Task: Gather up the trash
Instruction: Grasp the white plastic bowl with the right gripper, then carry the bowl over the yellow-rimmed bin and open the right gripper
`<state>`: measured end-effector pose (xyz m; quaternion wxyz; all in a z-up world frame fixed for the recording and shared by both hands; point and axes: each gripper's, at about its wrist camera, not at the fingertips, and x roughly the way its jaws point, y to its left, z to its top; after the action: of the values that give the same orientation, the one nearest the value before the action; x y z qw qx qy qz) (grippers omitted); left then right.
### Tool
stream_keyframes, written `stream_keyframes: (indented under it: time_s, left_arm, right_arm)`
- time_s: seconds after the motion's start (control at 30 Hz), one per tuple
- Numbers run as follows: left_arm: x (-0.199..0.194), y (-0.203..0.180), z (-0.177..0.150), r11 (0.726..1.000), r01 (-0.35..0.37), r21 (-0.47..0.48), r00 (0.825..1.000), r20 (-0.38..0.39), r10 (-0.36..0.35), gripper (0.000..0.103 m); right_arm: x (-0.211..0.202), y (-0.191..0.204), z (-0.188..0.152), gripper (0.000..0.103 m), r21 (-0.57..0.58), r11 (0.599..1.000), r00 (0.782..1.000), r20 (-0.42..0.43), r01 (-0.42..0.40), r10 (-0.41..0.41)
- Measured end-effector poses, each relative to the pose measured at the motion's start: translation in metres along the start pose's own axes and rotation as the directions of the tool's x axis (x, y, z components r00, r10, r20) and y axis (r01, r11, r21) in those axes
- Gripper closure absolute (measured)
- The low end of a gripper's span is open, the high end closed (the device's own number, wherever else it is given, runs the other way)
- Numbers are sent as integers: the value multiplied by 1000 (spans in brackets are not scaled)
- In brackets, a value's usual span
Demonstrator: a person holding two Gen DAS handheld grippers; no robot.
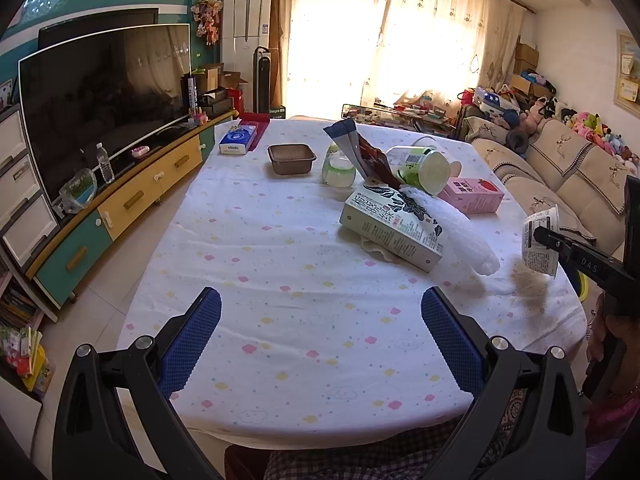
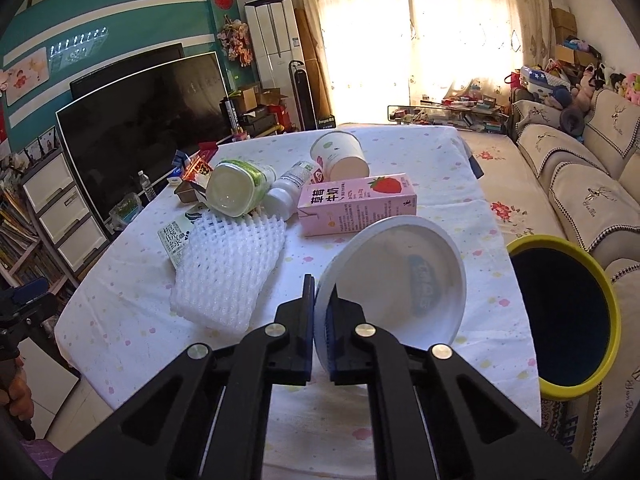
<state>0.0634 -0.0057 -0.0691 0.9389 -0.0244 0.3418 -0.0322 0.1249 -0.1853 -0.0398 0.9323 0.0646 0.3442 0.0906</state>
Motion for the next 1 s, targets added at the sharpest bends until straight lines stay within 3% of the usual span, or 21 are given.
stream_keyframes:
  time_s: [0.23,0.43,0.73,1.0]
  left_arm:
    - [4,-5,0,1000,15,13,1000,4,-15,4]
    - [7,-17,2,999,32,37,999,-3,-32,4]
    - [18,-46,11,994,62,92,998,-27,-60,4]
    - [38,-73,22,986,94,136,995,-55,-88,4]
  right_arm:
    - [-19,-53,15,98,51,987,987,44,151,-154]
    - [1,-126,21,98,115,948,955,-40,297,-295]
    - [64,-223,-5,95,233,891,910,-245,390,-334]
    - [79,-247,-18,89,255,868,892,-280,425,-355]
